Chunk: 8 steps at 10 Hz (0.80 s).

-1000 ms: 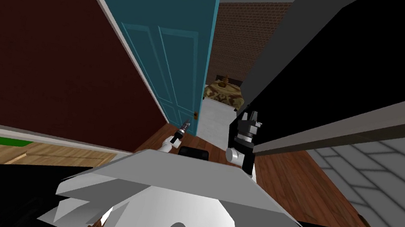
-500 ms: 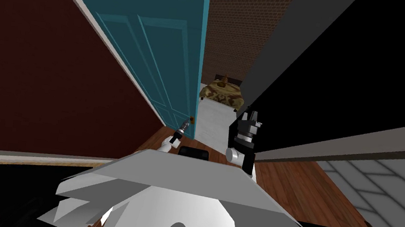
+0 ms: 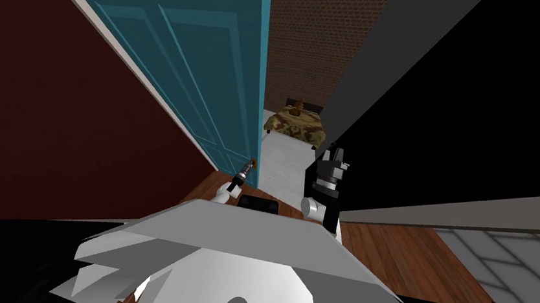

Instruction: Push the door open

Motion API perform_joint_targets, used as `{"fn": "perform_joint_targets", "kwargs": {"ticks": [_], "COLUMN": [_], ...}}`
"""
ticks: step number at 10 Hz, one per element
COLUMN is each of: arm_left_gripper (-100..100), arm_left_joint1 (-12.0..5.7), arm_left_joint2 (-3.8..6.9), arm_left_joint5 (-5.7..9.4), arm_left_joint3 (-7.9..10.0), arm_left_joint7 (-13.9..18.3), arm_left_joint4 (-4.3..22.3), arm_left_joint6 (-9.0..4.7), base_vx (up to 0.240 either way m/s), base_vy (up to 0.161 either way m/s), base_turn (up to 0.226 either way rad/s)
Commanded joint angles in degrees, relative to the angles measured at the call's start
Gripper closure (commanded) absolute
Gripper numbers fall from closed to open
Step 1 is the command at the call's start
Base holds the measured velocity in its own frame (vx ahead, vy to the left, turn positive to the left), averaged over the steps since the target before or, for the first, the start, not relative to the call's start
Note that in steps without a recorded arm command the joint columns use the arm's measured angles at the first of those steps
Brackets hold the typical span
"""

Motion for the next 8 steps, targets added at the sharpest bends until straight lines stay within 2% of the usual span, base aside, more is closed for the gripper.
{"fn": "perform_joint_targets", "kwargs": {"ticks": [1, 5, 6, 8], "arm_left_gripper": [100, 100, 100, 100], "arm_left_joint1": [0.0, 0.0, 0.06, 0.03], "arm_left_joint2": [0.02, 0.02, 0.63, 1.16], "arm_left_joint5": [0.0, 0.0, 0.37, 0.79], "arm_left_joint3": [0.0, 0.0, 0.61, 1.3], "arm_left_joint7": [0.01, 0.01, -0.28, -0.57], "arm_left_joint4": [-0.02, -0.02, 0.14, 0.18], "arm_left_joint6": [0.04, 0.04, 0.22, 0.27], "base_vx": [-0.023, -0.007, 0.09, 0.153], "base_vy": [0.007, 0.003, -0.056, -0.072], "base_turn": [-0.012, 0.001, 0.02, 0.032]}}
